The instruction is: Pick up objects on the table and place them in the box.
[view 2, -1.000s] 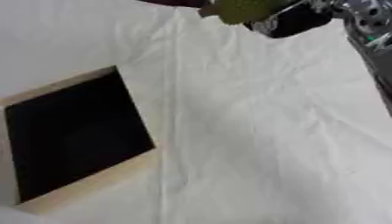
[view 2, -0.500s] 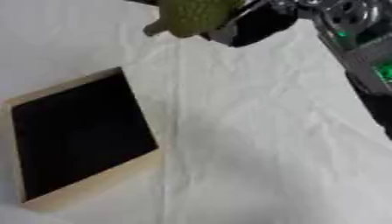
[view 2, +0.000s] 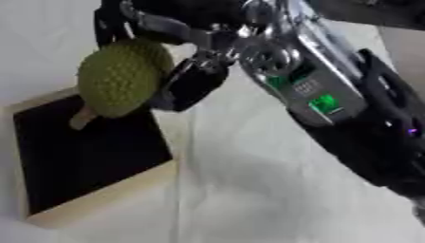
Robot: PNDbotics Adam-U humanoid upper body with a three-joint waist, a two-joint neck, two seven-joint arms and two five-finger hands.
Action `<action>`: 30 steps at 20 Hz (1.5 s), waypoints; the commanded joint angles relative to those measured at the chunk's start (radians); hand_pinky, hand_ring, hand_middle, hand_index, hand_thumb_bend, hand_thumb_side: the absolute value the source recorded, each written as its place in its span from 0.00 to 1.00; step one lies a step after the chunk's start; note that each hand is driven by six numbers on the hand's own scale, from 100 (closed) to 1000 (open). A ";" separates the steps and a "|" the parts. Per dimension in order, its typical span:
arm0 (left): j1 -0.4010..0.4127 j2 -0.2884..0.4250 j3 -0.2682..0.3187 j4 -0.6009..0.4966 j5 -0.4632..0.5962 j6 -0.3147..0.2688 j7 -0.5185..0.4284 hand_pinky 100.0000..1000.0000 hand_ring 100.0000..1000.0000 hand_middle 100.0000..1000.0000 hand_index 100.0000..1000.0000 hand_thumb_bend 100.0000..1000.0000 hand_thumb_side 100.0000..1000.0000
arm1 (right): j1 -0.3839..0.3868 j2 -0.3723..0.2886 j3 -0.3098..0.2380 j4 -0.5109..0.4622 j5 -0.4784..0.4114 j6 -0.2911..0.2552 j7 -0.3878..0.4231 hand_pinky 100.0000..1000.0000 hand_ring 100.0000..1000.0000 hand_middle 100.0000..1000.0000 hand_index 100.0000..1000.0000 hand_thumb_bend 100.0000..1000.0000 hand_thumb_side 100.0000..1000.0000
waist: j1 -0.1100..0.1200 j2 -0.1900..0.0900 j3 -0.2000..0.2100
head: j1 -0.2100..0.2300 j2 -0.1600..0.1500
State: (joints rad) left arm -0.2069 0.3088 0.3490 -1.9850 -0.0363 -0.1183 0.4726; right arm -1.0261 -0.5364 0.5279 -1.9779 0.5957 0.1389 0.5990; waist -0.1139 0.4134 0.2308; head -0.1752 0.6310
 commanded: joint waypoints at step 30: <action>-0.012 0.006 0.004 -0.015 0.006 0.001 -0.007 0.45 0.43 0.50 0.68 0.20 0.54 | 0.004 0.314 0.085 0.302 0.378 -0.111 0.117 0.84 0.80 0.83 0.94 0.43 0.00 | -0.007 -0.025 0.016 | -0.019 0.009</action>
State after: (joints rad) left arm -0.2112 0.2999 0.3489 -1.9850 -0.0351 -0.1147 0.4677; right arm -1.0107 -0.2137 0.6282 -1.6527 0.9653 0.0469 0.7064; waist -0.1313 0.4127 0.2465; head -0.1898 0.6325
